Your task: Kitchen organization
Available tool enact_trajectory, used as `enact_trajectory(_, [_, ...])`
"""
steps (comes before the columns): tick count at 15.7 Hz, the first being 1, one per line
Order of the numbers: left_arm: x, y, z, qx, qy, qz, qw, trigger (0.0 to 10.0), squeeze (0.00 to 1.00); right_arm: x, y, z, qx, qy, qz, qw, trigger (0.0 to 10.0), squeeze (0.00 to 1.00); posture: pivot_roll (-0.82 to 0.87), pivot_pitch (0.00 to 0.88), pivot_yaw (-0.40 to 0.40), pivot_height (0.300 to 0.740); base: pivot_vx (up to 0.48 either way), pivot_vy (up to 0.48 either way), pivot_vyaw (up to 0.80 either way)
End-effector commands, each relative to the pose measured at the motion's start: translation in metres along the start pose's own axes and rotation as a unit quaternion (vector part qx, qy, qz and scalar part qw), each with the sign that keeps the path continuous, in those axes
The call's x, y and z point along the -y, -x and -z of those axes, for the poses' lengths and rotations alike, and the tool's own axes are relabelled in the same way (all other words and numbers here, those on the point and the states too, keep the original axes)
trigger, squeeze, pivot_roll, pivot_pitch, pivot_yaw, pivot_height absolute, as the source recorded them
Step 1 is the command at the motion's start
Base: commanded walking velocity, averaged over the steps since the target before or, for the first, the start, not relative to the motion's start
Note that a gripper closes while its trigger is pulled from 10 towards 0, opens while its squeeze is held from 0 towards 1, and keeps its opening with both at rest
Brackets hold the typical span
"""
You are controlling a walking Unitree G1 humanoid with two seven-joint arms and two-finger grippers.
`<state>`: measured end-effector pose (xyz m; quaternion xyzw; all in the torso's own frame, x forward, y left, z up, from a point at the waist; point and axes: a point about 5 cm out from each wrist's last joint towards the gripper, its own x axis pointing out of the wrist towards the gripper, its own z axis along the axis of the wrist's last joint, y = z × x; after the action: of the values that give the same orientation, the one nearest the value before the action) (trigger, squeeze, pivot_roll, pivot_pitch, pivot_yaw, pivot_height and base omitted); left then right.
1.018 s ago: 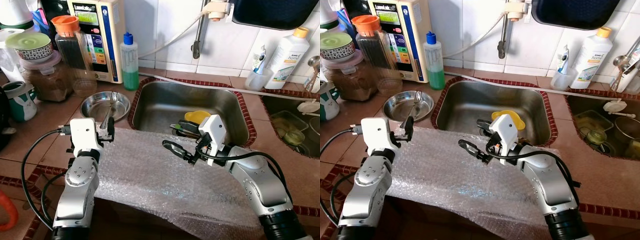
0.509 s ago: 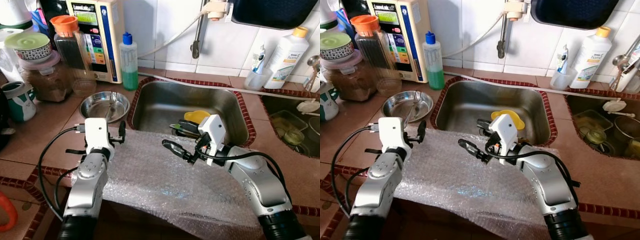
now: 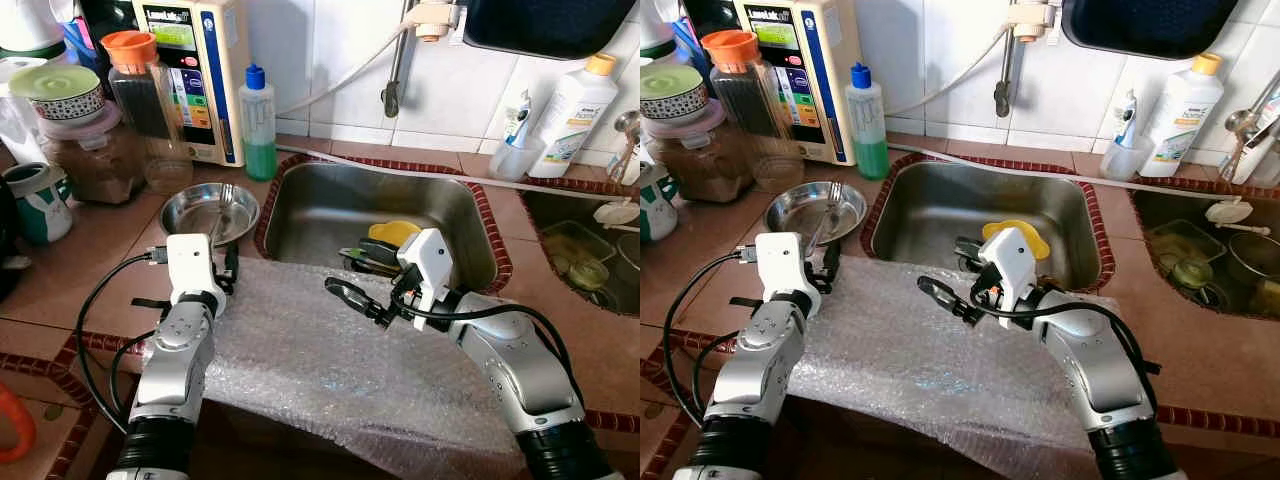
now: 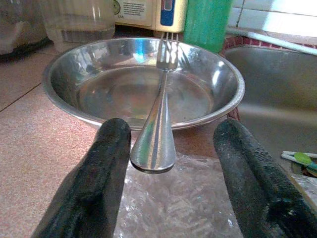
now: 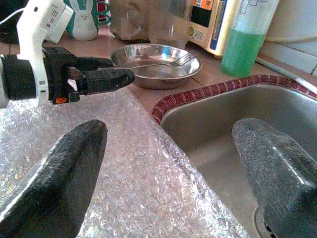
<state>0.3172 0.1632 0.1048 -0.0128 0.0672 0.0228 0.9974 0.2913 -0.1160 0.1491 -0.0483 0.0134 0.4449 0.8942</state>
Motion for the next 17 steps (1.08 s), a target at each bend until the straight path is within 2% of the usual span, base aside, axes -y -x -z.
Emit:
enact_trajectory(1, [-0.0004,-0.0013,-0.0007,0.001,0.005,-0.003,1.000,0.0,0.00,-0.0002,0.0009,-0.0061,0.005,0.013,-0.003,1.000,10.0,0.97,0.00,0.000,0.011,0.740,0.000,0.000,0.00])
enact_trajectory(17, [-0.0076,-0.0039,-0.0070,0.018,0.005,-0.025,1.000,0.0,0.00,0.0031,-0.0001,-0.0063,0.005,0.015,0.001,1.000,10.0,0.98,0.00,0.000,0.005,0.740,0.000,0.000,0.00])
